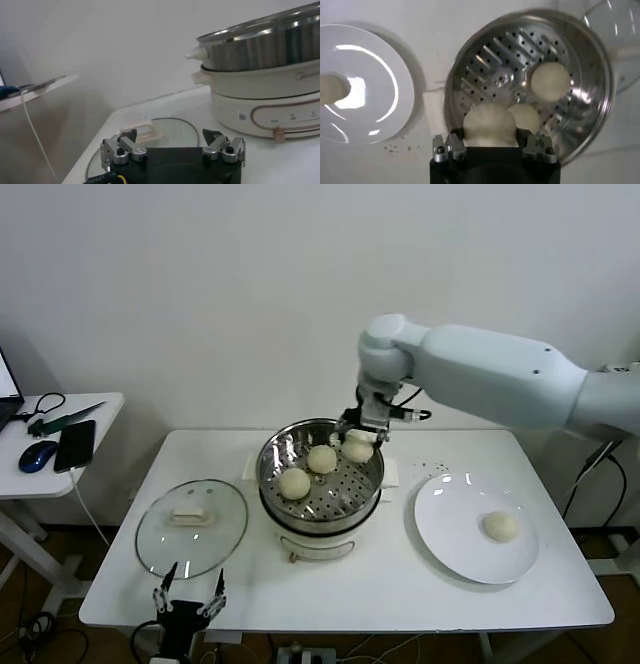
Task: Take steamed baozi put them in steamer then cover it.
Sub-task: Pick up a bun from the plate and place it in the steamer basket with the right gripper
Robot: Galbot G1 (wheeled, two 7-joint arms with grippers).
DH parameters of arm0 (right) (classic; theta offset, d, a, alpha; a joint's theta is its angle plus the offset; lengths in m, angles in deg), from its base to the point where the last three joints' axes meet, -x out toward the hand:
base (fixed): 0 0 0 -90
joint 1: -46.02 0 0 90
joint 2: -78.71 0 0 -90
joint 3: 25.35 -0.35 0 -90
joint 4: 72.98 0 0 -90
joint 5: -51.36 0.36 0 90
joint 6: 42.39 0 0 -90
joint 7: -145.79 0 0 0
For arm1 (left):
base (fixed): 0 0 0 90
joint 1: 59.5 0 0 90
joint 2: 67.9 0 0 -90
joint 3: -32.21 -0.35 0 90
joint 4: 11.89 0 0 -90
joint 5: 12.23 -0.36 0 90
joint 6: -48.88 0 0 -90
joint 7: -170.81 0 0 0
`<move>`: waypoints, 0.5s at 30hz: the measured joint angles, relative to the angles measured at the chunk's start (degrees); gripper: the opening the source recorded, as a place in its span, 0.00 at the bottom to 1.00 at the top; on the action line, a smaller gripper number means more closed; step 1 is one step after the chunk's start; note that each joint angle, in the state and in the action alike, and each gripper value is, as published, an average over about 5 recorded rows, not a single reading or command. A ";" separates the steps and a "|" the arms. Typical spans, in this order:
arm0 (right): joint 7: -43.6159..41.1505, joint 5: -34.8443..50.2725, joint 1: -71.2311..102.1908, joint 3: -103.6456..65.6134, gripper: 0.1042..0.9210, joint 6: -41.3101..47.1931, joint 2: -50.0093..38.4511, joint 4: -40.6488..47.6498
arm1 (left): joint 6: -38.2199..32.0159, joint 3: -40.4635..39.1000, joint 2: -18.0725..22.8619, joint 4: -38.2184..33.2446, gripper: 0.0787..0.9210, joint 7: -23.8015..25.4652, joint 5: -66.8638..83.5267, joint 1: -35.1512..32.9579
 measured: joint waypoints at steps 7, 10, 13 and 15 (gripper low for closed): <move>0.02 -1.68 2.63 1.08 0.70 -1.74 3.10 -1.28 | -0.11 0.48 -0.25 0.36 0.88 0.05 0.42 0.06; 0.09 -2.32 3.85 1.30 0.70 -2.18 3.96 -1.58 | -0.16 0.54 -0.39 0.64 0.88 0.07 0.52 0.31; 0.22 -2.93 4.93 1.53 0.70 -2.56 4.71 -1.64 | -0.17 0.49 -0.44 0.94 0.88 0.09 0.55 0.63; 0.29 -3.25 5.48 1.65 0.71 -2.77 5.07 -1.68 | -0.16 0.40 -0.44 1.14 0.88 0.11 0.55 0.84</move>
